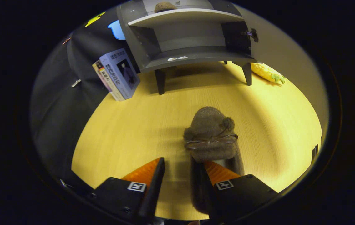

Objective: Open the shoe cabinet door, grab the shoes and put them into the shoe cabinet, then close the shoe cabinet door.

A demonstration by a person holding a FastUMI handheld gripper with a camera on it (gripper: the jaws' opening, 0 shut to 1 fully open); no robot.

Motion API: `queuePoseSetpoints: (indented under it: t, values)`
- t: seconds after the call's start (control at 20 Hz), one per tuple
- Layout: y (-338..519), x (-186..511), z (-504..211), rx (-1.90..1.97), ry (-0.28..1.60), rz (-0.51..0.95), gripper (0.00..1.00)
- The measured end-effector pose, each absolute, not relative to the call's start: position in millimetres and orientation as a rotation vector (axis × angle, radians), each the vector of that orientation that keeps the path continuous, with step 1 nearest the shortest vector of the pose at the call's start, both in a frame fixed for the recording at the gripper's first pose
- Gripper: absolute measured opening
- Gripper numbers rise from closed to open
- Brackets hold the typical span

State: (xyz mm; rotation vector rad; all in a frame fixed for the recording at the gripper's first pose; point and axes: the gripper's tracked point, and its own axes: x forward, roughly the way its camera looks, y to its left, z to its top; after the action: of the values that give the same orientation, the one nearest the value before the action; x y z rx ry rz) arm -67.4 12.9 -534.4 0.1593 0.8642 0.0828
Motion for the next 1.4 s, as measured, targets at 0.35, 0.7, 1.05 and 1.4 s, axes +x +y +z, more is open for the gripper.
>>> queuePoseSetpoints:
  t: [0.35,0.7,1.05,1.4]
  values:
    - [-2,-12,-547,0.17,0.714,-0.042,0.08]
    - [-7,-1,-459,0.134,0.588,0.013,0.08]
    - [-23,5,-309,0.139,0.425,0.045,0.08]
    - [-29,44,-192,0.174,0.363,0.076,0.08]
